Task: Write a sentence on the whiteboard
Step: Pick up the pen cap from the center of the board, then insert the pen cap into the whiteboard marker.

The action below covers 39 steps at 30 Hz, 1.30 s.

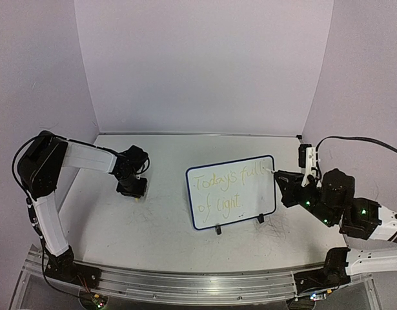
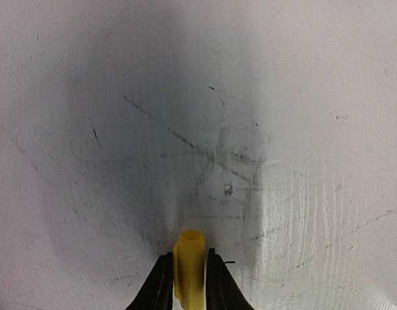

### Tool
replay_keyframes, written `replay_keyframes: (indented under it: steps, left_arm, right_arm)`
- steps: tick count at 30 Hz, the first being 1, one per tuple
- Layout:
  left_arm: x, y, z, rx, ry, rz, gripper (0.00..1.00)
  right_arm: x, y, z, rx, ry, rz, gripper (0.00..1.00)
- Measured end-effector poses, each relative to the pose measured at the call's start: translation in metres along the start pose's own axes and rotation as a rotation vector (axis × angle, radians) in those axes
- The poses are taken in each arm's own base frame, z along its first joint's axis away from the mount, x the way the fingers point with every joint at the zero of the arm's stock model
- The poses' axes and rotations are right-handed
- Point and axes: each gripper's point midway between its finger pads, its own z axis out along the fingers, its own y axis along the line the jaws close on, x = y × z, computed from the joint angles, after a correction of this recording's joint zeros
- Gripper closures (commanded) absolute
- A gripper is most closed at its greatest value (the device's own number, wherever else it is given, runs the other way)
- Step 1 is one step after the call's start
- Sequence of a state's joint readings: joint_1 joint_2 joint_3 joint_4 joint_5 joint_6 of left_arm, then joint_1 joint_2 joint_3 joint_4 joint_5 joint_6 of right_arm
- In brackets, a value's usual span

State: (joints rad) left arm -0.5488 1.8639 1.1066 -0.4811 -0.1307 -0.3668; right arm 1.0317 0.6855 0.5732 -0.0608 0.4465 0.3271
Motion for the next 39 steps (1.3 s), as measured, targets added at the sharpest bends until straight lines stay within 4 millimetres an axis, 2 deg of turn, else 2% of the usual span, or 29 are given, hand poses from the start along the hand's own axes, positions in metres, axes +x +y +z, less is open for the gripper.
replay_keyframes:
  steps: [3,6,10,15,19,22,25,28,30,33,36,39]
  left_arm:
    - [0.002,0.001,-0.003,0.003,-0.008,-0.008,0.93]
    - [0.007,0.005,-0.013,0.005,-0.013,-0.016,0.95]
    - [0.0,0.007,-0.047,0.03,-0.076,-0.036,0.97]
    - [-0.03,-0.001,-0.123,0.151,-0.272,-0.052,0.98]
    - [-0.039,-0.013,-0.181,0.286,-0.397,-0.01,1.0]
    - [-0.039,-0.028,-0.231,0.428,-0.501,0.069,1.0]
    - [-0.031,-0.046,-0.278,0.568,-0.591,0.188,1.0]
    - [-0.013,-0.075,-0.311,0.676,-0.653,0.361,1.0]
    - [0.005,-0.097,-0.322,0.729,-0.67,0.483,1.0]
    - [0.029,-0.122,-0.329,0.768,-0.679,0.637,1.0]
    - [0.042,-0.129,-0.322,0.742,-0.698,0.737,1.0]
    - [0.059,-0.129,-0.303,0.704,-0.696,0.821,1.0]
  right_arm:
    - [0.002,0.0,0.002,0.005,0.008,-0.004,1.0]
    - [-0.002,0.001,0.002,0.003,0.003,0.009,1.0]
    - [-0.022,0.007,-0.001,-0.009,-0.028,0.041,1.0]
    - [-0.054,0.016,-0.003,-0.014,-0.074,0.076,1.0]
    - [-0.068,0.029,0.007,-0.017,-0.067,0.075,1.0]
    - [-0.075,0.047,0.021,-0.038,-0.03,0.052,1.0]
    - [-0.075,0.07,0.035,-0.096,0.025,0.019,1.0]
    - [-0.071,0.099,0.045,-0.202,0.086,-0.008,1.0]
    - [-0.067,0.119,0.051,-0.278,0.127,-0.022,1.0]
    - [-0.052,0.153,0.06,-0.395,0.206,-0.046,1.0]
    - [-0.028,0.181,0.066,-0.476,0.285,-0.075,1.0]
    - [-0.001,0.206,0.068,-0.535,0.365,-0.108,1.0]
